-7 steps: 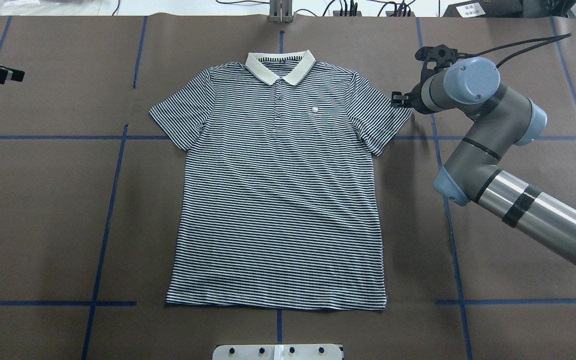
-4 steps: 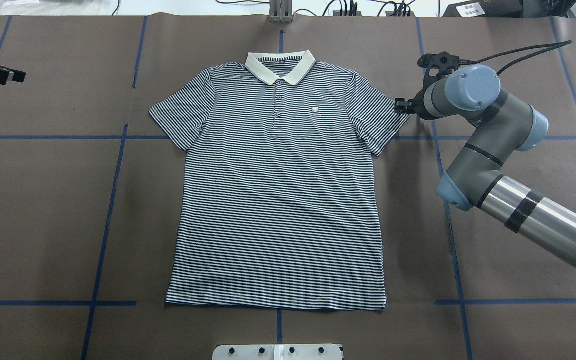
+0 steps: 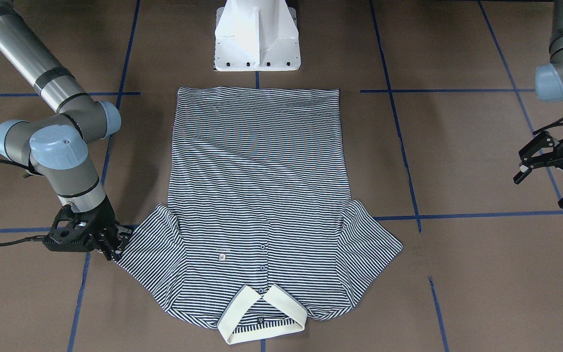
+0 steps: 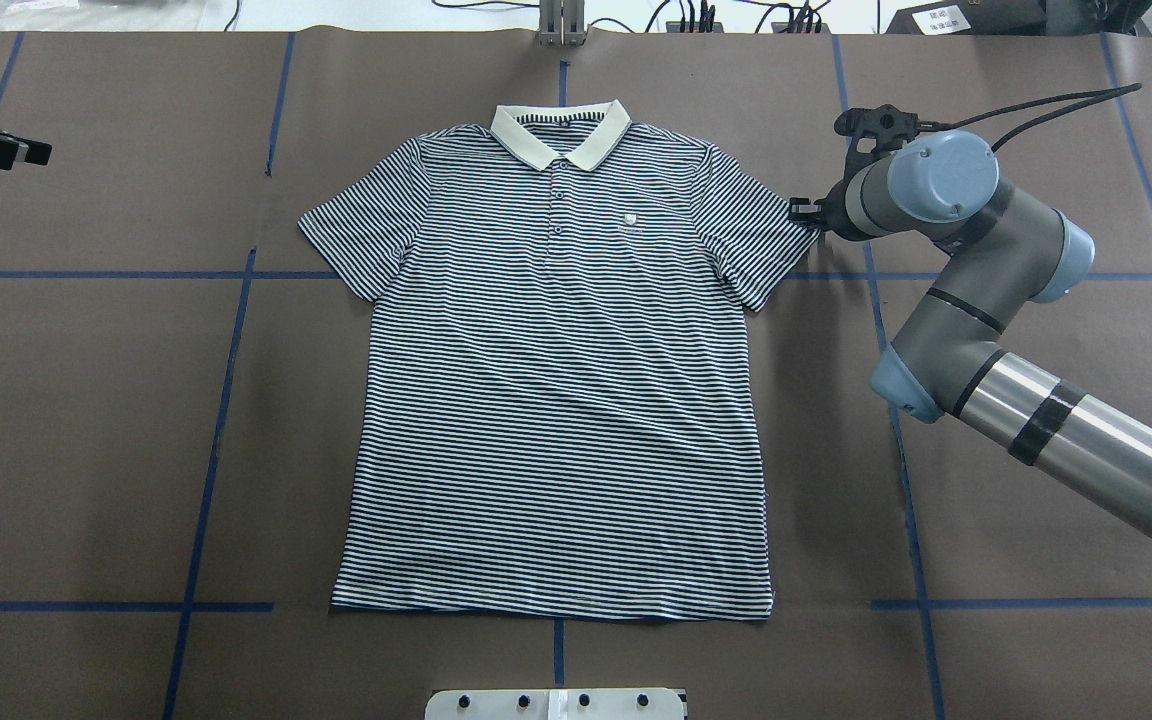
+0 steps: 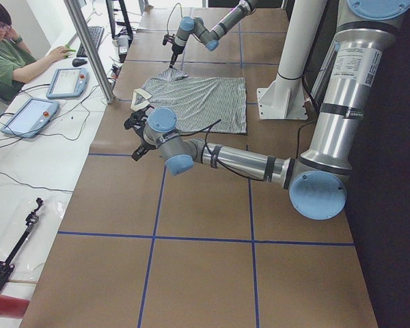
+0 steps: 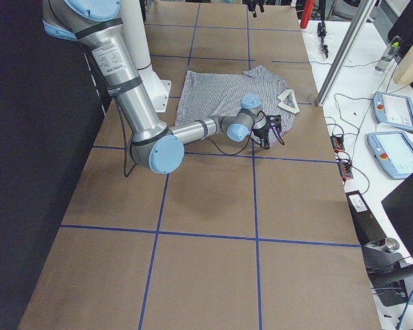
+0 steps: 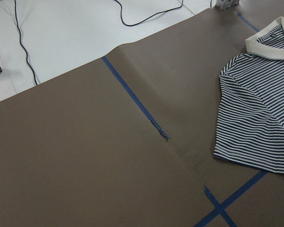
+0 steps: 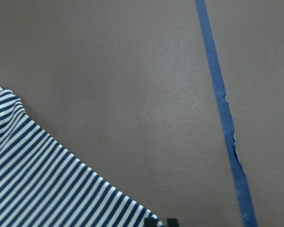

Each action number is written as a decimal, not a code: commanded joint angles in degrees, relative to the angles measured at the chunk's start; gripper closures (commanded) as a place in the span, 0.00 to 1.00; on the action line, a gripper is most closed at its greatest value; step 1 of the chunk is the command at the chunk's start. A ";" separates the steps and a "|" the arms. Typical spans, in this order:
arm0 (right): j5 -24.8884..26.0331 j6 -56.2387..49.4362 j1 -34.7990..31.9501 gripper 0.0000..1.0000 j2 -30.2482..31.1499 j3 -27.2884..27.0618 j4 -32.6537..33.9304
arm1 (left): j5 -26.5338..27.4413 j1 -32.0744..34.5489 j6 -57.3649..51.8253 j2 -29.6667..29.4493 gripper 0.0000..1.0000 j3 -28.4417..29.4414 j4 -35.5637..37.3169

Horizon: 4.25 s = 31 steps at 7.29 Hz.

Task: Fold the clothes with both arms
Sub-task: 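Move the right gripper to the short sleeve nearest it, then fold the sleeve nearest the right gripper inward over the shirt body, then raise the right gripper away while the left gripper approaches the other sleeve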

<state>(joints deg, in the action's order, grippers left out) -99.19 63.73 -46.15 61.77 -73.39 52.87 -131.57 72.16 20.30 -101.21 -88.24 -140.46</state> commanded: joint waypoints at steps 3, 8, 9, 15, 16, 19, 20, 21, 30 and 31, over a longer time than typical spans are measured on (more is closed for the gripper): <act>1.46 0.51 0.27 1.00 -4.08 -9.53 18.30 | 0.00 0.00 -0.09 0.49 0.00 -0.18 -0.16; 11.28 17.63 8.17 1.00 -21.74 -3.21 33.44 | 0.00 0.00 -0.09 0.75 0.00 0.00 -0.16; 12.17 18.09 8.87 1.00 -24.04 0.14 33.26 | 0.00 0.00 -0.09 0.75 0.00 0.00 -0.16; 13.85 17.57 10.99 0.61 -25.91 1.93 31.33 | 0.00 -0.09 -0.09 1.28 0.00 -0.35 -0.25; 13.85 16.52 11.25 0.01 -25.91 2.02 31.33 | 0.00 -0.09 -0.09 1.28 0.00 -0.35 -0.25; 7.14 8.55 7.77 0.00 -27.23 1.59 31.59 | 2.18 -2.27 0.96 1.19 0.00 0.00 0.01; 0.56 3.99 4.17 0.00 -26.62 1.06 31.59 | 6.98 -5.07 7.14 0.58 0.00 -0.09 0.01; -2.81 -1.80 0.57 0.00 -24.87 -0.77 31.42 | 7.81 -8.49 16.86 -1.86 0.01 0.17 0.36; -19.64 -23.39 -12.83 0.00 -6.22 -17.75 30.89 | 32.60 -25.92 42.19 -17.62 0.43 17.66 0.19; -19.55 -23.39 -12.83 0.00 -6.22 -17.75 30.89 | 32.61 -25.93 42.19 -17.62 0.44 18.01 0.10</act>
<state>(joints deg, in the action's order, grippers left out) -118.82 40.33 -58.95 55.51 -91.12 83.76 -99.47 46.69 62.45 -118.63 -70.97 -140.26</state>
